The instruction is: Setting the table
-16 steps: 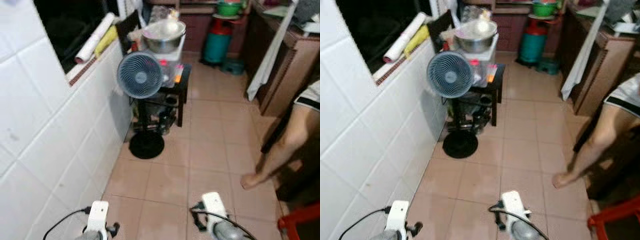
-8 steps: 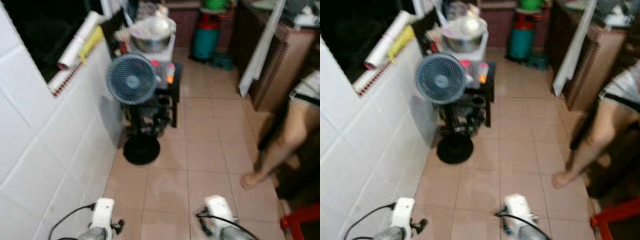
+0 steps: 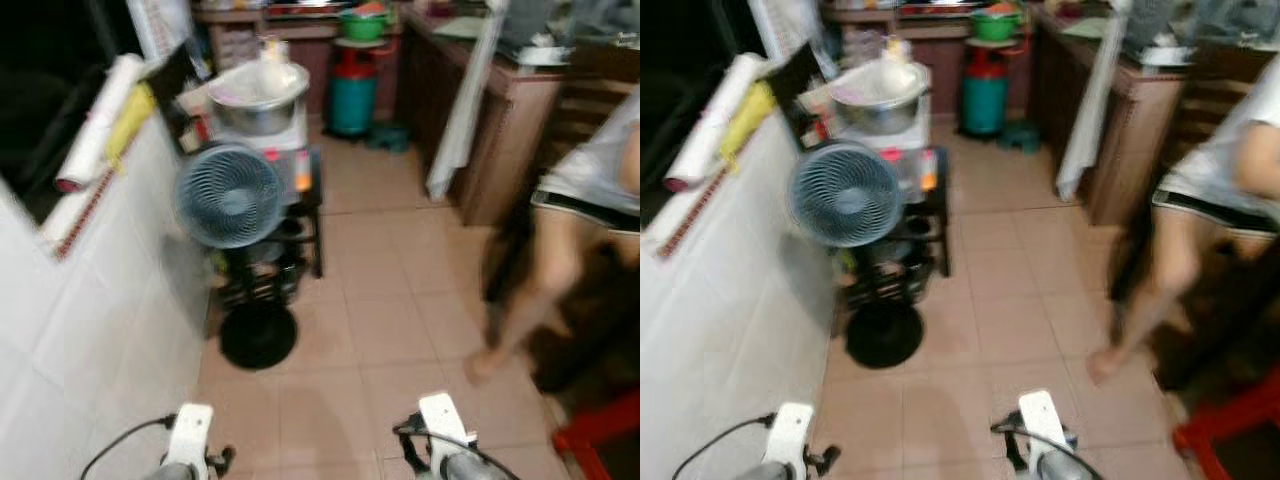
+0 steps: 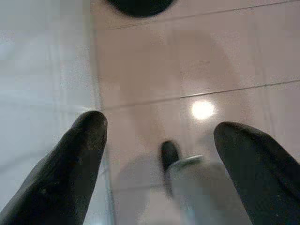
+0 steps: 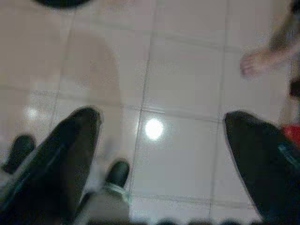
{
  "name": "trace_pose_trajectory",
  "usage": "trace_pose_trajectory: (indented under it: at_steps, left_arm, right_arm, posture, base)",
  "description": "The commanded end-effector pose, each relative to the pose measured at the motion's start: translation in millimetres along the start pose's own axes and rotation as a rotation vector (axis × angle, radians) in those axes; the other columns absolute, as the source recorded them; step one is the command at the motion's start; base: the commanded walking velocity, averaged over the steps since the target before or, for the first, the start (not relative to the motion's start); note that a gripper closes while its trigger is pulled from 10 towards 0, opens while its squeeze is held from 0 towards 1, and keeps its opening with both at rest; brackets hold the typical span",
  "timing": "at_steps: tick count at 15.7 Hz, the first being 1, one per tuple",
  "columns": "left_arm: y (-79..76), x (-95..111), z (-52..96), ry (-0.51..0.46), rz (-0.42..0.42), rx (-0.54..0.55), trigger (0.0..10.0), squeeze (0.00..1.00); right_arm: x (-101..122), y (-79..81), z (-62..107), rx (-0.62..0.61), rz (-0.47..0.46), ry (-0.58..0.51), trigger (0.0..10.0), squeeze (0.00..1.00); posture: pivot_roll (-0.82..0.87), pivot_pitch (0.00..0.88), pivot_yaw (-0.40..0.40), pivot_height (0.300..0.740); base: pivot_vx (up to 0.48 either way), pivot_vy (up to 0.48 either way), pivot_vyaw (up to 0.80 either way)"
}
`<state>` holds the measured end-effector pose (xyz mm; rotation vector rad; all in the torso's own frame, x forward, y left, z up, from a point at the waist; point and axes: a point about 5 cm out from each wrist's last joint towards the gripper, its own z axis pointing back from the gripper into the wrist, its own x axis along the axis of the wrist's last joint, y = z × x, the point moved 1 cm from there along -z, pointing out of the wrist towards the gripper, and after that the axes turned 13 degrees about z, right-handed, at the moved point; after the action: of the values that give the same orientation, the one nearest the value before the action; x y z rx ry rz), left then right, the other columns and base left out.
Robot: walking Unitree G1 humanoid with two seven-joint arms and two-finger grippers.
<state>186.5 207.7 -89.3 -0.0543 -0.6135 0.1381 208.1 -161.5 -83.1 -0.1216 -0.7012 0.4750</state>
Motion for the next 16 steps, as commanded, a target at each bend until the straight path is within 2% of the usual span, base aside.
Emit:
trace_pose_trajectory:
  at_steps: [1, 3, 4, 5, 8, 10, 11, 13, 14, 16]
  left_arm:
    - [-4.8, -1.4, -1.4, 0.012, 0.007, 0.016, 10.0, 0.0]
    - [-28.0, -0.9, -5.5, 0.014, -0.008, -0.006, 10.0, 0.0]
    - [-46.7, -2.1, -7.5, 0.013, -0.021, -0.026, 10.0, 0.0]
    - [-41.7, -11.4, -5.4, 0.028, -0.023, -0.018, 10.0, 0.0]
    - [-58.4, -18.5, -5.5, 0.039, -0.033, -0.031, 10.0, 0.0]
    - [-60.1, -21.1, -5.1, 0.04, -0.023, -0.023, 10.0, 0.0]
    - [-52.7, -22.4, -4.3, 0.042, -0.02, -0.011, 10.0, 0.0]
    - [-13.3, -23.6, 1.1, 0.041, -0.006, 0.031, 10.0, 0.0]
    - [-2.2, -24.0, 3.3, 0.044, 0.001, 0.042, 10.0, 0.0]
    - [9.3, -17.7, 4.1, 0.052, 0.007, 0.052, 10.0, 0.0]
  right_arm:
    - [-1.4, 7.0, 0.4, 0.024, 0.006, 0.003, 10.0, 0.0]
    - [-0.9, 7.1, 0.3, 0.027, 0.02, 0.001, 10.0, 0.0]
    - [0.2, 6.7, 0.1, 0.028, 0.021, -0.003, 10.0, 0.0]
    - [1.0, 7.4, 0.0, 0.031, 0.03, -0.006, 10.0, 0.0]
    - [1.8, 7.4, -0.2, 0.031, 0.038, -0.009, 10.0, 0.0]
    - [2.6, 8.3, -0.3, 0.034, 0.034, -0.012, 10.0, 0.0]
    - [2.9, 8.7, -0.3, 0.037, 0.034, -0.015, 10.0, 0.0]
    - [4.4, 10.2, -0.5, 0.048, 0.05, -0.02, 10.0, 0.0]
    - [4.9, 11.0, -0.6, 0.05, 0.052, -0.021, 10.0, 0.0]
    - [5.2, 10.9, -0.8, 0.043, 0.047, -0.018, 10.0, 0.0]
  posture:
    - [-0.04, 0.0, 0.041, 0.74]
    - [-0.04, 0.0, 0.036, 0.74]
    - [-0.04, 0.0, 0.036, 0.74]
    - [-0.04, 0.0, 0.031, 0.74]
    - [-0.04, 0.0, 0.033, 0.74]
    - [-0.04, 0.0, 0.035, 0.74]
    - [-0.03, 0.0, 0.035, 0.74]
    - [-0.03, 0.0, 0.032, 0.74]
    - [-0.02, 0.0, 0.031, 0.74]
    - [-0.02, 0.0, 0.028, 0.74]
  base:
    - [0.0, 0.0, 0.0]
    - [0.0, 0.0, 0.0]
    - [0.0, 0.0, 0.73]
    - [0.0, -0.345, 0.54]
    - [0.0, -0.338, 0.14]
    - [0.0, 0.0, 0.0]
    - [0.0, 0.0, 0.0]
    - [0.0, 0.0, 0.4]
    - [0.0, 0.0, 0.49]
    - [0.0, 0.0, 0.0]
